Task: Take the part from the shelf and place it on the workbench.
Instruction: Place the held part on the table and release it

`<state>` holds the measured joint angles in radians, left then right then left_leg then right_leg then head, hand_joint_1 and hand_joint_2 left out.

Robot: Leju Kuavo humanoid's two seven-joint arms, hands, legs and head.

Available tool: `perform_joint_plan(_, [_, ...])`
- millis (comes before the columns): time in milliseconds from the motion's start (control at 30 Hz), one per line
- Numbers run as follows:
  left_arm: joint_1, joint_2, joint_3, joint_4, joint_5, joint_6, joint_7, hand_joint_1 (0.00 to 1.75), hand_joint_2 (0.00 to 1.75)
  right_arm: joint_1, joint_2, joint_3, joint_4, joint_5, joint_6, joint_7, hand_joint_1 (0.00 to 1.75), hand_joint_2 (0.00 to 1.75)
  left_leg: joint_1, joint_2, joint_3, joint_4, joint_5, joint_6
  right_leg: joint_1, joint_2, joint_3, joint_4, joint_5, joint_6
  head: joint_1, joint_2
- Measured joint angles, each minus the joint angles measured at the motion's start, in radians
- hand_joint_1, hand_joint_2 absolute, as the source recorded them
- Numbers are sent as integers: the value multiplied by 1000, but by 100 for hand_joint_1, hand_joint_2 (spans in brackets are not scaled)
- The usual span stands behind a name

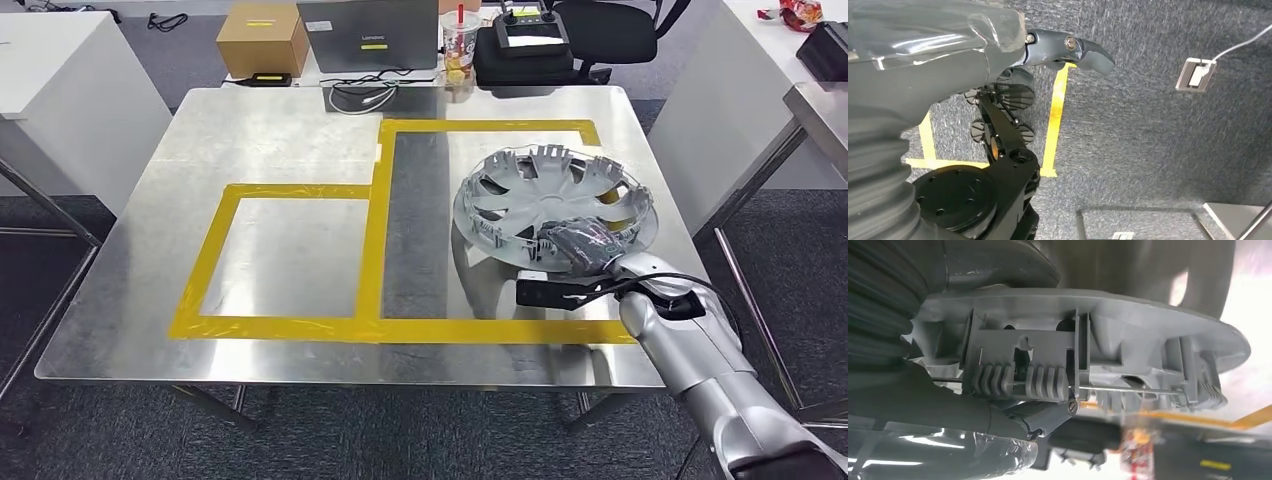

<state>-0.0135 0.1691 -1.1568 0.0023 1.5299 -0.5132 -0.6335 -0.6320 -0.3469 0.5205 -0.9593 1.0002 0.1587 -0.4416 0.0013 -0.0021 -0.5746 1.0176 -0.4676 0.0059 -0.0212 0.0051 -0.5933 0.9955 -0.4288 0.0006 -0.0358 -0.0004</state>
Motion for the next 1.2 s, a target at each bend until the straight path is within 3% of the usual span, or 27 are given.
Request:
perform_joint_plan(33, [-2,0,0,0,1,0,0,0,175,-21,16,21,29,-2,0,-15,175,175,2,0,-17,38,-23,-6,-3,1,1,-1,1,-5,0,0])
perform_joint_plan(100, [-4,1,0,0,2,0,0,0,175,-56,53,60,81,-7,-1,-30,175,175,5,0,-79,169,-87,-16,-1,5,1,-1,1,-12,-1,0])
perform_joint_plan(167, [-6,-2,-1,0,2,2,0,0,175,-78,93,99,125,-17,-1,-32,175,175,8,0,-135,273,-116,-19,1,10,1,-1,2,-14,-1,0])
perform_joint_plan(200, [-7,-3,-1,0,2,4,0,0,175,-86,110,116,143,-25,-1,-32,175,175,8,0,-138,270,-101,-18,2,12,2,-1,2,-14,-1,0])
perform_joint_plan(233, [-9,-4,-2,0,2,6,0,0,175,-94,126,132,159,-34,-1,-32,175,175,8,0,-119,222,-67,-14,4,13,4,-1,2,-14,-1,0])
perform_joint_plan(300, [-13,-2,-5,0,1,12,0,0,175,-110,150,155,179,-51,-1,-29,175,175,5,0,-51,71,7,-2,7,14,6,-1,1,-13,-1,0])
perform_joint_plan(333, [-16,-1,-6,0,0,15,0,0,175,-117,159,164,186,-58,-1,-28,175,175,2,1,-25,15,28,4,9,15,6,-1,1,-12,0,0])
perform_joint_plan(433, [-19,2,-8,0,-2,24,1,0,175,-129,175,183,204,-75,-1,-22,175,175,-5,1,-11,-22,37,14,12,15,5,-6,3,0,0,0])
perform_joint_plan(500, [-21,3,-11,0,-2,22,1,0,175,-133,180,189,209,-85,-1,-18,175,175,0,2,-3,-39,48,24,13,12,-2,5,-4,7,1,0])
perform_joint_plan(567, [-25,2,-13,0,-2,16,-1,0,175,-138,181,194,214,-92,0,-12,175,175,4,4,4,-55,58,34,14,8,-43,90,-46,4,3,0])
perform_joint_plan(633, [-27,0,-14,0,-2,10,-2,0,175,-138,182,200,221,-94,1,-4,175,175,2,4,3,-57,60,36,13,7,-110,230,-102,2,4,0])
perform_joint_plan(667, [-27,-2,-14,0,-3,8,-3,0,175,-135,183,202,225,-94,2,0,175,175,2,4,2,-56,60,36,12,7,-133,278,-116,6,4,0])
perform_joint_plan(700, [-27,-3,-14,0,-3,7,-3,0,175,-133,183,205,228,-94,2,1,175,175,2,3,2,-55,60,36,11,6,-136,286,-112,13,4,0])
perform_joint_plan(733, [-27,-4,-14,0,-4,7,-3,0,175,-133,183,207,230,-94,3,2,175,175,2,2,2,-54,59,35,10,6,-120,251,-94,21,4,0])
perform_joint_plan(800, [-27,-6,-14,0,-4,6,-3,0,175,-136,183,210,233,-95,3,2,175,175,0,1,0,-45,54,29,8,4,-46,102,-38,33,4,0])
perform_joint_plan(867, [-29,-6,-14,0,-4,6,-3,0,175,-140,185,213,234,-95,3,2,175,175,-4,1,-5,-34,47,19,9,3,2,4,-6,25,3,0])
perform_joint_plan(967, [-30,-6,-16,0,-5,1,-5,0,175,-141,187,217,240,-95,2,16,175,175,-3,1,-12,-29,44,7,11,4,7,-7,0,3,3,0])
perform_joint_plan(1033, [-30,-6,-21,0,-5,-4,-6,0,175,-145,187,218,248,-93,0,35,175,175,0,1,-29,7,19,-4,4,3,9,-10,3,-8,0,0])
perform_joint_plan(1133, [-31,-4,-32,0,-1,-10,-8,0,175,-154,187,218,278,-78,0,83,175,175,8,1,-114,194,-72,-21,1,3,9,-11,3,-13,-3,0])
perform_joint_plan(1167, [-31,-4,-35,0,0,-12,-8,0,175,-157,187,217,293,-72,0,102,175,175,10,1,-141,250,-90,-23,1,3,9,-11,3,-13,-2,0])
perform_joint_plan(1200, [-31,-4,-37,0,2,-15,-8,0,175,-161,187,217,310,-66,2,122,175,175,12,1,-151,269,-88,-25,1,3,10,-10,3,-13,-2,0])
